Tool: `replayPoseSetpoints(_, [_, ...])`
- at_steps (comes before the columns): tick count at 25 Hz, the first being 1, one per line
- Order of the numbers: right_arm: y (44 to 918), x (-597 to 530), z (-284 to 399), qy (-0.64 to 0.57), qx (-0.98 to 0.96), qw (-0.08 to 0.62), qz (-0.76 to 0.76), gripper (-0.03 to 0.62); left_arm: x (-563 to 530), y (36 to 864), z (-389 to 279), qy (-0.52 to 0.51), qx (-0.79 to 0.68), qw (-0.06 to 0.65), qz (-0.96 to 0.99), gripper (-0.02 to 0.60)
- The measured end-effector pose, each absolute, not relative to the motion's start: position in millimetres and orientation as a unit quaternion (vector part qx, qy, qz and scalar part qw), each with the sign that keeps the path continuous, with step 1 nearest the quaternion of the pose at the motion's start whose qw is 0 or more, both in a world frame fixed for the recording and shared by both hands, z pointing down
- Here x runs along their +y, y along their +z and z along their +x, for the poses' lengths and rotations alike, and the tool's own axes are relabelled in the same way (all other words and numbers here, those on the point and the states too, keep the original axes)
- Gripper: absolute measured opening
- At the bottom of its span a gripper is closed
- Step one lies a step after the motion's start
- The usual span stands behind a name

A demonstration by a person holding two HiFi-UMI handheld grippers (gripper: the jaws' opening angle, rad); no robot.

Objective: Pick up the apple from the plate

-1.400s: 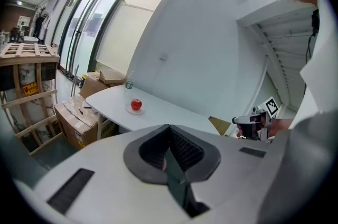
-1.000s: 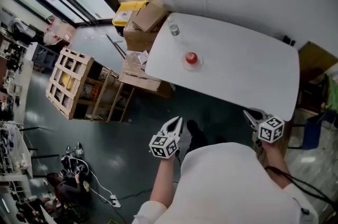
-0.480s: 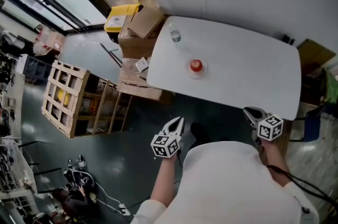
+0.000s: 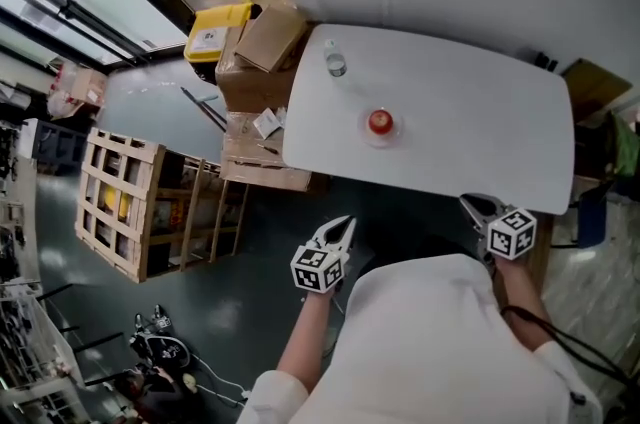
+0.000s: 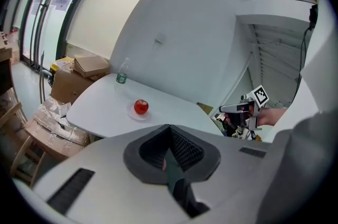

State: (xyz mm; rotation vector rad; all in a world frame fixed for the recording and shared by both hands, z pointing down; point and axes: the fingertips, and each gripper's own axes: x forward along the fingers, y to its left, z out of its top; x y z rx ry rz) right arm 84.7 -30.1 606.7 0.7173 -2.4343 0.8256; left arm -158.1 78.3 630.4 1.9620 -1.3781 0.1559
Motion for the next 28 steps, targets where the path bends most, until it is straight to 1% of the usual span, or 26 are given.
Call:
replayPoseSetpoints(8, [609, -24, 83, 0.311, -0.880, 0.239, 0.267, 0.038, 68, 635, -149, 0.061, -0.524, 0.363, 0.768, 0.002])
replayPoseSetpoints(14, [610, -32, 76, 0.319, -0.883, 0.235, 0.251, 0.038, 45, 626, -138, 0.061, -0.525, 0.352, 0.773, 0.002])
replayPoseSetpoints(23, [616, -72, 64, 0.331, -0.891, 0.210, 0.230, 0.038, 4, 624, -135, 0.083, -0.544, 0.331, 0.767, 0.002])
replayPoseSetpoints(28, [622, -93, 69, 0.340, -0.889, 0.219, 0.217, 0.038, -25, 630, -135, 0.100, -0.553, 0.329, 0.759, 0.003])
